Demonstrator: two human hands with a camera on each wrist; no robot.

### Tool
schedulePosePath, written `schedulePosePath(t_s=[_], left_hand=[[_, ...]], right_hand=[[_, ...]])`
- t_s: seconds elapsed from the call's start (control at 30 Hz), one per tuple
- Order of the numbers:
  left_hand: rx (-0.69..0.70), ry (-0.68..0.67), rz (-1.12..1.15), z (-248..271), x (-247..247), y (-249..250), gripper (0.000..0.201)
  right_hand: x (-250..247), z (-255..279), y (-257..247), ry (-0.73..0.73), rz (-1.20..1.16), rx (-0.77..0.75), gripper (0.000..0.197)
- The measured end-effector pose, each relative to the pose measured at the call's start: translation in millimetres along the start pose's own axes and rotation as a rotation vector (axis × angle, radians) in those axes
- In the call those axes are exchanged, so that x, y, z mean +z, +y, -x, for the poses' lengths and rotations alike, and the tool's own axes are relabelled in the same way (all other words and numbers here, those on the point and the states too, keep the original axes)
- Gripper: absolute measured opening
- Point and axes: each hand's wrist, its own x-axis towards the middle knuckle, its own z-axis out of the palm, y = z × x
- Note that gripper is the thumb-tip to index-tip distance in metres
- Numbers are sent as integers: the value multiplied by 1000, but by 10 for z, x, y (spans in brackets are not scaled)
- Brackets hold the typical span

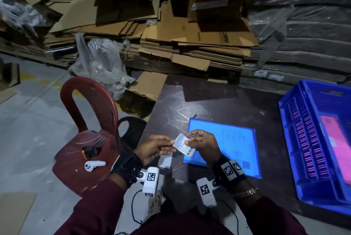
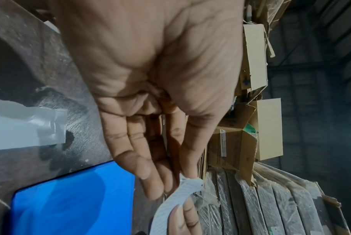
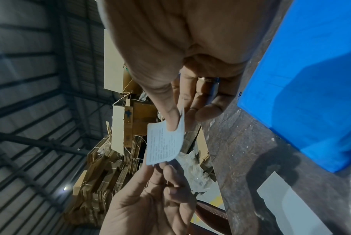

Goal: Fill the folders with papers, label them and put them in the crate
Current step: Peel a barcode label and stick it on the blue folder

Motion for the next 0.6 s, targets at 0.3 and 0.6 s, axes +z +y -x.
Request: schedulePosePath(t_s=[0.3, 0.6], left_hand=[[72, 20, -50, 79, 73, 5, 7], [192, -37, -347, 164, 2, 20, 10]], right_hand=[[53, 97, -15, -91, 194, -162, 44], [64, 92, 82, -70, 248, -155, 12]])
